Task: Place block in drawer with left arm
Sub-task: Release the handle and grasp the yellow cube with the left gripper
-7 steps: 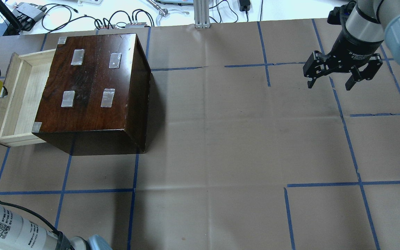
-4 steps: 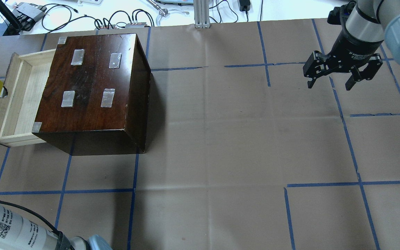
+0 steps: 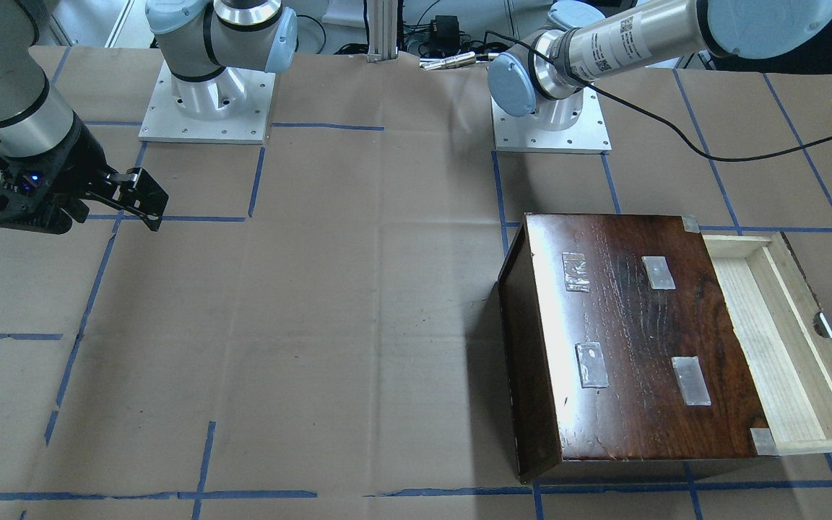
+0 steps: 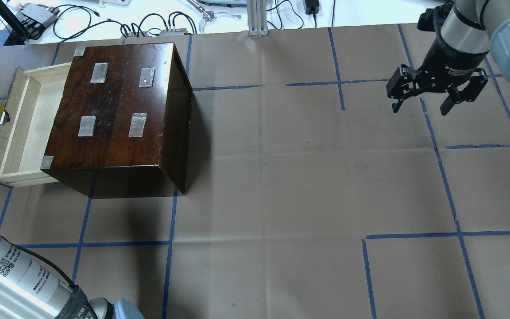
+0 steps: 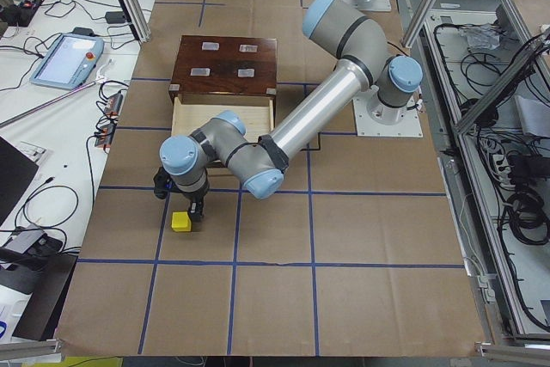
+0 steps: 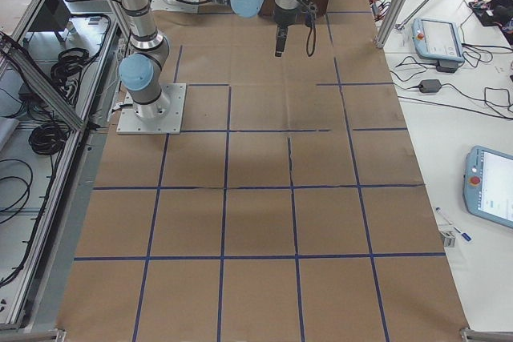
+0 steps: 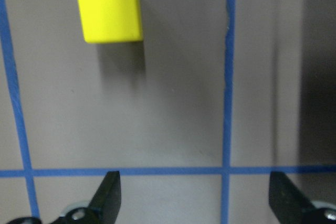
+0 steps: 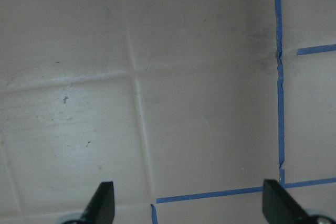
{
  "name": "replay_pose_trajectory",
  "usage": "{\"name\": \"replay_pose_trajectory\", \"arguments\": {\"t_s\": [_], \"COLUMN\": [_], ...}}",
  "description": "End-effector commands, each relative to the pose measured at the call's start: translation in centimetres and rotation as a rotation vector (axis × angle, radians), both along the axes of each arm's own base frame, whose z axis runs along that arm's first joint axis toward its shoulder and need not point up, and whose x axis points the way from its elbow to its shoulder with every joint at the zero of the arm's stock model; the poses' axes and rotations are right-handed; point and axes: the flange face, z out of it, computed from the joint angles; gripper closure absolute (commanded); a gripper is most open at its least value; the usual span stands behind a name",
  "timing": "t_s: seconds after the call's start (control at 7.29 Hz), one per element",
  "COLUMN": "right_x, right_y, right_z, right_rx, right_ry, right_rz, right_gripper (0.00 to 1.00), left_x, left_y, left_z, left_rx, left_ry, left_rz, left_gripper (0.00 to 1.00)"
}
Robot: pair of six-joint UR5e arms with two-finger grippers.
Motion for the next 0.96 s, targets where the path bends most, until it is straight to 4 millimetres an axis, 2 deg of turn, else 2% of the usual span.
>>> {"name": "replay_pose_trajectory", "arguments": {"t_s": [0.0, 0.27, 0.41, 0.82], "right_x": [0.0, 0.0, 0.0, 0.0], "right_y": [0.0, 0.0, 0.0, 0.0], "right_z": [0.0, 0.0, 0.0, -0.1], "right_rx": [0.000, 0.000, 0.000, 0.002], "right_ry": [0.000, 0.000, 0.000, 0.000], "right_rz": [0.000, 0.000, 0.000, 0.000], "right_gripper": [0.00, 0.00, 0.00, 0.00], "left_x": [1.8, 2.0, 1.2, 1.8], "left_y": [-2.6, -3.5, -4.2, -5.1], "left_z": [-1.8, -3.6, -4.3, -7.7], "left_rx": [-0.039, -0.041, -0.037, -0.022], "left_ry": [-0.033, -0.017, -0.010, -0.005], "left_rz": [0.050, 0.040, 0.026, 0.024], "left_gripper": [0.05, 0.02, 0.02, 0.02]}}
